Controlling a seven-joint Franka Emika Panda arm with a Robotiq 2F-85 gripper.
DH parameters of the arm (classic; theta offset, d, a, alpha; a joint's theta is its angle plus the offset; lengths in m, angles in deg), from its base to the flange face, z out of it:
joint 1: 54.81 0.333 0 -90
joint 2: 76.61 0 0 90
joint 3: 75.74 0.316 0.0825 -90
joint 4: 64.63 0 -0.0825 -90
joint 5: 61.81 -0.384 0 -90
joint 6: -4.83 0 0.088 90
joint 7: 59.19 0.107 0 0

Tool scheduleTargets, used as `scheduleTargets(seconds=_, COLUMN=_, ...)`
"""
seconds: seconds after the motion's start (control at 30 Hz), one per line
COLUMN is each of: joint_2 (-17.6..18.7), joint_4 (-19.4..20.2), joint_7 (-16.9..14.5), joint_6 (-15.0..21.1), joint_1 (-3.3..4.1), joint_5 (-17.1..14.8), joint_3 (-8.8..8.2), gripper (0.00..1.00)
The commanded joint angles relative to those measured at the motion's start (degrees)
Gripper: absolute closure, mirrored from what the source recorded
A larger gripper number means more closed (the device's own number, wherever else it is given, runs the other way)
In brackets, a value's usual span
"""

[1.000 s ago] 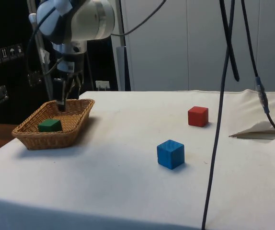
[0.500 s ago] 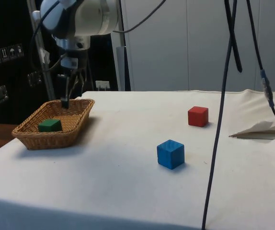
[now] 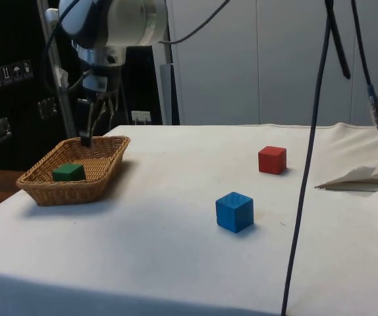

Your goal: Pick up exactly two blocks and place them into the basket.

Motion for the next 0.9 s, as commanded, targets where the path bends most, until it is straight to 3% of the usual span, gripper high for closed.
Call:
scheduleTargets(seconds=0.0, joint_2=-1.5, joint_4=2.2, joint_7=-0.6, joint_6=2.2, joint_1=1.32, joint_5=-0.5, joint_3=-0.23, gripper=0.00)
scheduleTargets(seconds=0.13, joint_2=-2.8, joint_4=3.2, joint_7=-0.9, joint_6=4.1, joint_1=1.32, joint_5=-0.3, joint_3=0.40, gripper=0.00)
scheduleTargets(seconds=0.17, joint_2=-3.1, joint_4=3.3, joint_7=-0.9, joint_6=4.6, joint_1=1.03, joint_5=-0.1, joint_3=0.86, gripper=0.00)
scheduleTargets(seconds=0.2, joint_2=-2.3, joint_4=2.0, joint_7=-0.6, joint_6=3.5, joint_1=0.06, joint_5=0.0, joint_3=1.20, gripper=0.00)
scheduleTargets(seconds=0.23, joint_2=-3.2, joint_4=3.3, joint_7=-0.9, joint_6=4.6, joint_1=0.80, joint_5=-0.1, joint_3=1.03, gripper=0.00)
scheduleTargets(seconds=0.3, joint_2=-3.3, joint_4=3.4, joint_7=-0.8, joint_6=4.8, joint_1=0.63, joint_5=0.2, joint_3=1.38, gripper=0.00)
scheduleTargets(seconds=0.37, joint_2=-4.0, joint_4=4.3, joint_7=-0.6, joint_6=5.2, joint_1=1.38, joint_5=1.0, joint_3=1.43, gripper=0.00)
scheduleTargets(seconds=0.43, joint_2=-4.2, joint_4=4.6, joint_7=-0.6, joint_6=5.2, joint_1=1.55, joint_5=1.4, joint_3=1.55, gripper=0.00)
scheduleTargets(seconds=0.47, joint_2=-3.8, joint_4=3.2, joint_7=-0.7, joint_6=4.5, joint_1=0.17, joint_5=1.4, joint_3=2.46, gripper=0.00)
scheduleTargets(seconds=0.5, joint_2=-4.6, joint_4=5.1, joint_7=-0.2, joint_6=5.0, joint_1=1.83, joint_5=2.2, joint_3=1.60, gripper=0.00)
scheduleTargets(seconds=0.73, joint_2=-6.3, joint_4=7.2, joint_7=1.9, joint_6=5.6, joint_1=2.46, joint_5=6.0, joint_3=2.81, gripper=0.00)
scheduleTargets(seconds=0.77, joint_2=-5.3, joint_4=4.7, joint_7=1.8, joint_6=4.5, joint_1=0.46, joint_5=5.8, joint_3=3.84, gripper=0.00)
scheduleTargets(seconds=0.8, joint_2=-6.4, joint_4=7.4, joint_7=2.1, joint_6=5.7, joint_1=2.46, joint_5=6.3, joint_3=2.98, gripper=0.00)
scheduleTargets(seconds=0.87, joint_2=-6.6, joint_4=8.0, joint_7=2.3, joint_6=6.0, joint_1=2.41, joint_5=6.9, joint_3=3.44, gripper=0.00)
